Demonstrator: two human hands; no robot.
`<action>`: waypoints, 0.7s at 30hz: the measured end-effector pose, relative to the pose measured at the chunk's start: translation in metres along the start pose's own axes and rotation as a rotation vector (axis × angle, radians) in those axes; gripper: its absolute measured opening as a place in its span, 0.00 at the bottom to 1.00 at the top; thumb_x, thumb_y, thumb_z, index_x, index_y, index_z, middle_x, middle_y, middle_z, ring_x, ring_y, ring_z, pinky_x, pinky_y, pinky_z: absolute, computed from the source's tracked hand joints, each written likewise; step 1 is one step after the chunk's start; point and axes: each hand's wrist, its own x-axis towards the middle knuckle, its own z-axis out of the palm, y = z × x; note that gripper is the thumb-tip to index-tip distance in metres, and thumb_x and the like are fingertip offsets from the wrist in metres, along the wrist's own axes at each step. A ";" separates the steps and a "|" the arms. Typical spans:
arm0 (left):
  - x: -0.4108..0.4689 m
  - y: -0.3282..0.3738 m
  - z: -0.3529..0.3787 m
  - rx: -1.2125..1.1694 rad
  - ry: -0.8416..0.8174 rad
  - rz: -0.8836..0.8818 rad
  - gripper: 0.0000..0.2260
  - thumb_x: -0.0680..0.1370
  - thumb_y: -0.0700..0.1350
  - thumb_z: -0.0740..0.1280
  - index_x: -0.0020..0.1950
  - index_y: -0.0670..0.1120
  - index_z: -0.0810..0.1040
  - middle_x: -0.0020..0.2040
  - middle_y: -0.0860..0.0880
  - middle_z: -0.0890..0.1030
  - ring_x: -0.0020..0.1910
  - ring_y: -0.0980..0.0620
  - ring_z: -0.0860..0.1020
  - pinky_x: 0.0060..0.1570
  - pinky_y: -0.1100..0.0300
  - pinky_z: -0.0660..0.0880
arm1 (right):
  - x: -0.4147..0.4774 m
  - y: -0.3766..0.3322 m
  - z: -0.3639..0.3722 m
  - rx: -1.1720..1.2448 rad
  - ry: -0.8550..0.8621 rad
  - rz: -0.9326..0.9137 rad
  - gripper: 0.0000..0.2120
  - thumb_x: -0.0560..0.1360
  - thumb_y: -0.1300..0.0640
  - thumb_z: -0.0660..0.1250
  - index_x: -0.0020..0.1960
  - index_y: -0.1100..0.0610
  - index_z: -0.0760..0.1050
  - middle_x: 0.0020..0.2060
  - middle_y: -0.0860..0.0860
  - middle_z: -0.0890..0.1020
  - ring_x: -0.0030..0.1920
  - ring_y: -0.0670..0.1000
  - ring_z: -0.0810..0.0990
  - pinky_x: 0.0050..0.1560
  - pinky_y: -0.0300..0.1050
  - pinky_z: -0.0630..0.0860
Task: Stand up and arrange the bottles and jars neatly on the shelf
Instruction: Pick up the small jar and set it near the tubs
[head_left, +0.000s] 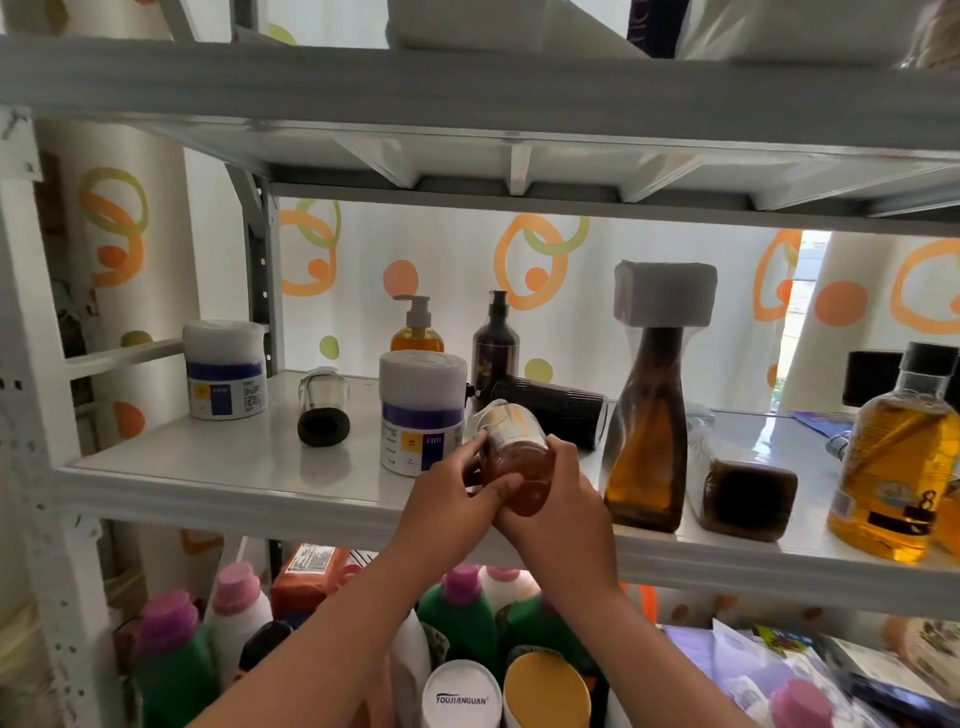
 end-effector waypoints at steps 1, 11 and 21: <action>0.000 0.000 0.001 -0.012 0.004 -0.003 0.29 0.75 0.51 0.67 0.74 0.52 0.61 0.67 0.49 0.74 0.63 0.53 0.74 0.43 0.75 0.69 | 0.001 0.000 0.000 0.002 -0.002 0.007 0.40 0.65 0.39 0.72 0.70 0.49 0.57 0.59 0.49 0.78 0.54 0.49 0.79 0.50 0.39 0.77; 0.003 -0.003 -0.005 -0.067 -0.020 -0.009 0.26 0.77 0.48 0.65 0.74 0.51 0.62 0.69 0.48 0.72 0.61 0.55 0.73 0.51 0.66 0.75 | 0.002 -0.008 -0.001 -0.028 -0.041 0.048 0.36 0.69 0.39 0.68 0.69 0.50 0.57 0.55 0.50 0.79 0.51 0.51 0.80 0.51 0.45 0.79; 0.001 -0.004 -0.001 -0.032 0.023 0.006 0.25 0.78 0.43 0.65 0.74 0.50 0.62 0.70 0.47 0.71 0.66 0.52 0.72 0.45 0.76 0.71 | 0.006 -0.002 -0.007 -0.003 -0.168 0.047 0.26 0.77 0.55 0.62 0.70 0.50 0.54 0.55 0.52 0.79 0.50 0.51 0.80 0.48 0.41 0.78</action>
